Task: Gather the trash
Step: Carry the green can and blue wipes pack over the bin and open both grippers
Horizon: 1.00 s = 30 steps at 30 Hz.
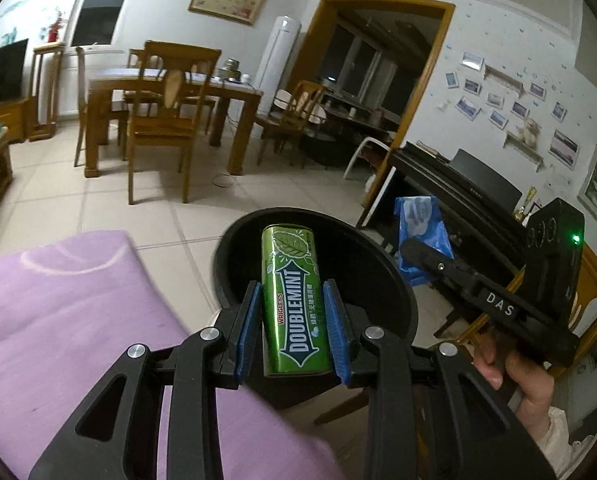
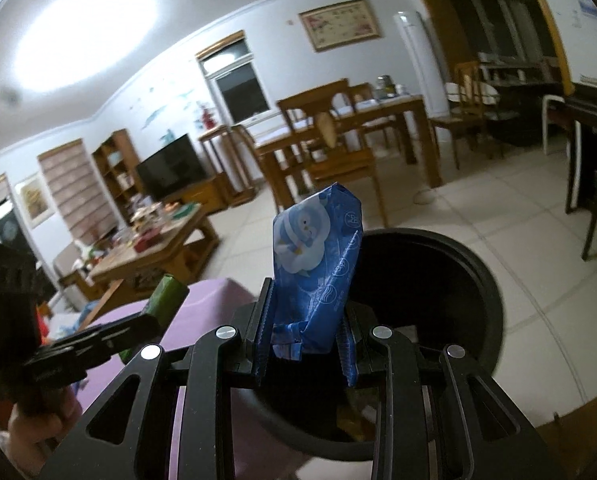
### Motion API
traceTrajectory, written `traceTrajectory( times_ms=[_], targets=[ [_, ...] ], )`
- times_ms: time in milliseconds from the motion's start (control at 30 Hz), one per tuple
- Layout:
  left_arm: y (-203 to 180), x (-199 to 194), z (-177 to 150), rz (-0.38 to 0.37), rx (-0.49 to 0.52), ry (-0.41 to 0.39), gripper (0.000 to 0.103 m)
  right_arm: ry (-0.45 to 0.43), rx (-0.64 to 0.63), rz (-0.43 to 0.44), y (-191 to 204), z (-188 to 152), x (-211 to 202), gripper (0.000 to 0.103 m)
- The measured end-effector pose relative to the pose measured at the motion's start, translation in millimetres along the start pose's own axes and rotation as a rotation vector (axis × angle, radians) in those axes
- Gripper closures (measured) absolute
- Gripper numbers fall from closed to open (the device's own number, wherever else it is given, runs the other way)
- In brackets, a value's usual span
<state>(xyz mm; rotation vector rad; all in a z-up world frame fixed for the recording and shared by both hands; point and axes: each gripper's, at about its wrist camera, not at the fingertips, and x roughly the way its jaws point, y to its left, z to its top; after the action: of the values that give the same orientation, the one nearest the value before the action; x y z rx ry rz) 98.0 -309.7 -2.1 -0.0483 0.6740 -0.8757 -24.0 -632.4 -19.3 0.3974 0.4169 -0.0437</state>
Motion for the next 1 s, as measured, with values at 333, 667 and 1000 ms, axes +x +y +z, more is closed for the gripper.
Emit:
traceTrajectory(
  times_ms=[333,667,1000],
  targets=[
    [-17.7,38.1,2.9,-0.013,0.019,0.053,0.071,0.010,0.046,-0.028,-45.6,-6.3,11.0,0.074],
    [-32.3,56.7,9.8,0.016,0.049,0.068,0.068,0.000,0.062,-0.079,-35.3,-5.5,26.8,0.029],
    [-17.3,14.7,10.6,0.115,0.052,-0.021,0.008,-0.056,0.077,-0.067,-27.8,-7.8,16.5,0.008]
  ],
)
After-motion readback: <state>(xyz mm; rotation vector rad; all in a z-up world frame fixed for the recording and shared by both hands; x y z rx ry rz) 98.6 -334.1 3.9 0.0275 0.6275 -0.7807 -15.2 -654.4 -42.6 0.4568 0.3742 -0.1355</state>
